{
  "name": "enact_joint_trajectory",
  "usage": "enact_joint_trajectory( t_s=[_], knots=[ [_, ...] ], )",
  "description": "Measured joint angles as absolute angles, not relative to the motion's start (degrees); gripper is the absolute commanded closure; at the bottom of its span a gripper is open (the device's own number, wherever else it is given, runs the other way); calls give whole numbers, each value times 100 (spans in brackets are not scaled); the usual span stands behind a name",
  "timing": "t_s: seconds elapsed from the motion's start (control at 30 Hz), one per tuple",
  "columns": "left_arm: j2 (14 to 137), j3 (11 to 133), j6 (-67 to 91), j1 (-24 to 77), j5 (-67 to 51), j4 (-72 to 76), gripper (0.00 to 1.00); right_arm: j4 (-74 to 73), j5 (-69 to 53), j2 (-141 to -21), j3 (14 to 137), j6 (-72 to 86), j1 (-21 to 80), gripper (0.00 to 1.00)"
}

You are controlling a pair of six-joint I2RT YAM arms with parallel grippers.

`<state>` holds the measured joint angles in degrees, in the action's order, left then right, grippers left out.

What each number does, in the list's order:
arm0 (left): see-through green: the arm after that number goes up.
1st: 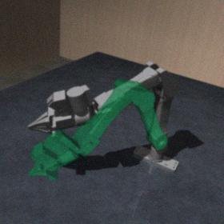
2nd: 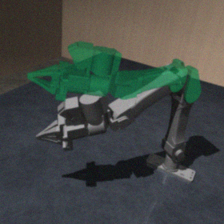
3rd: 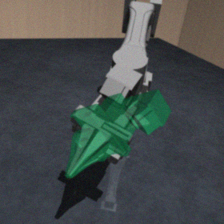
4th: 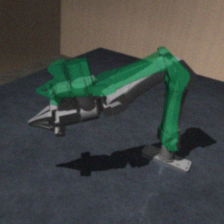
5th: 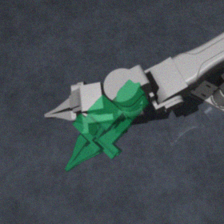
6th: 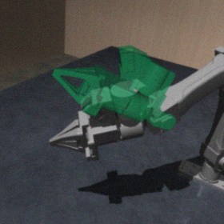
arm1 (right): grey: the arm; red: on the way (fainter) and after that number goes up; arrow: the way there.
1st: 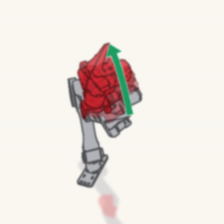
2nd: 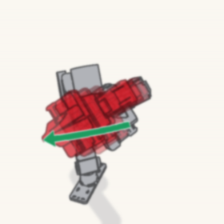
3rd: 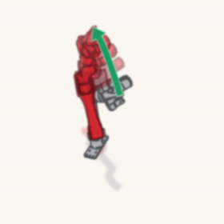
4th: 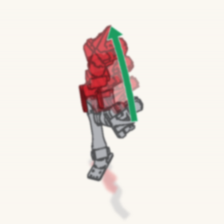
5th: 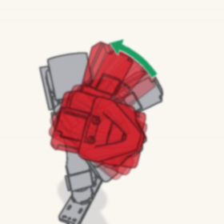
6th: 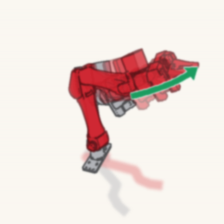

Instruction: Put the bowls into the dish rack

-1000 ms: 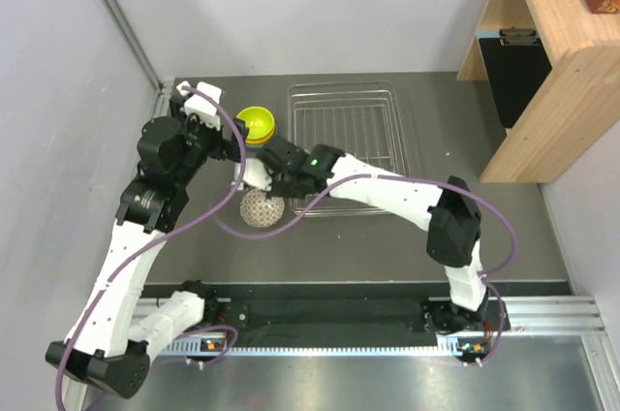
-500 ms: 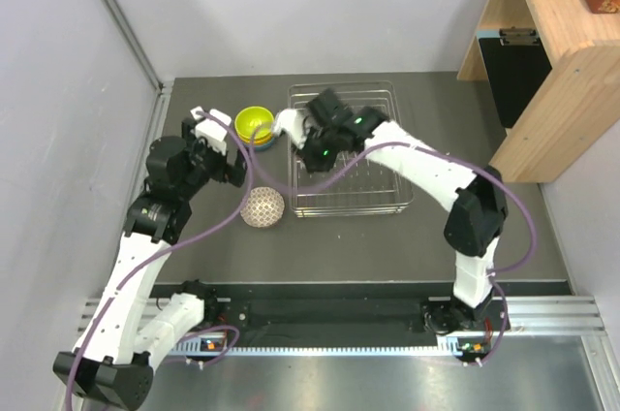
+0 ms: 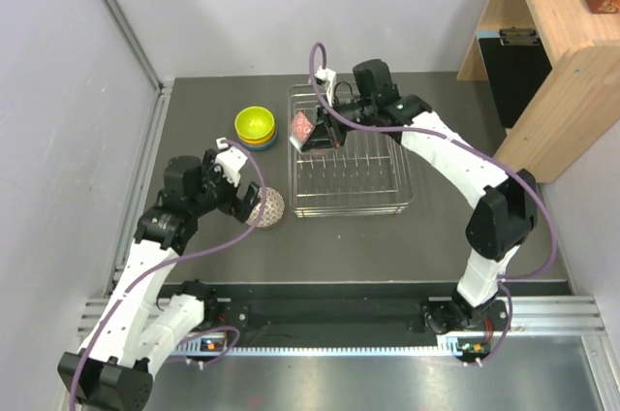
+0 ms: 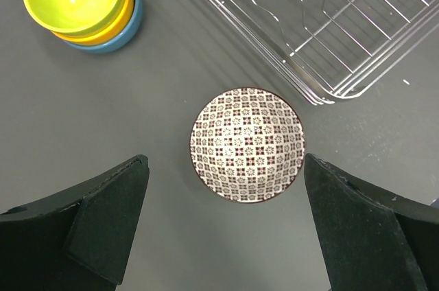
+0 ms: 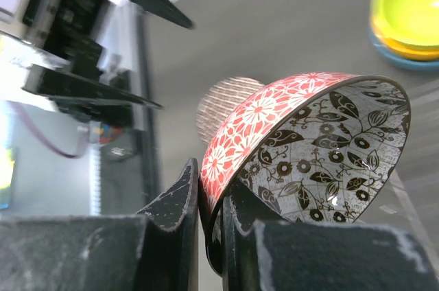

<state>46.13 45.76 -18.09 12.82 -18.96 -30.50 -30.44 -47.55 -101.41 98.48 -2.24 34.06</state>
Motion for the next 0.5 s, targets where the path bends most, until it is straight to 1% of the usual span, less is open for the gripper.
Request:
enact_joint_trajectory(
  t_s=[0.1, 0.27, 0.37, 0.5],
  knots=[
    [4458, 4484, -1835, 1271, -1959, -3065, 1, -2176, -5398, -10138, 9251, 526, 3347, 100],
    [4364, 4445, -1861, 1208, -2023, -3068, 1, 5, -6176, -10162, 8204, 2303, 3151, 100],
    [4364, 4429, -1865, 1170, -2060, -3068, 1, 1667, -6497, -10307, 7804, 3605, 3039, 100],
    [4366, 4397, -1881, 1138, -2121, -3063, 1, 4285, -6766, -10687, 7437, 5522, 2954, 100]
  ],
)
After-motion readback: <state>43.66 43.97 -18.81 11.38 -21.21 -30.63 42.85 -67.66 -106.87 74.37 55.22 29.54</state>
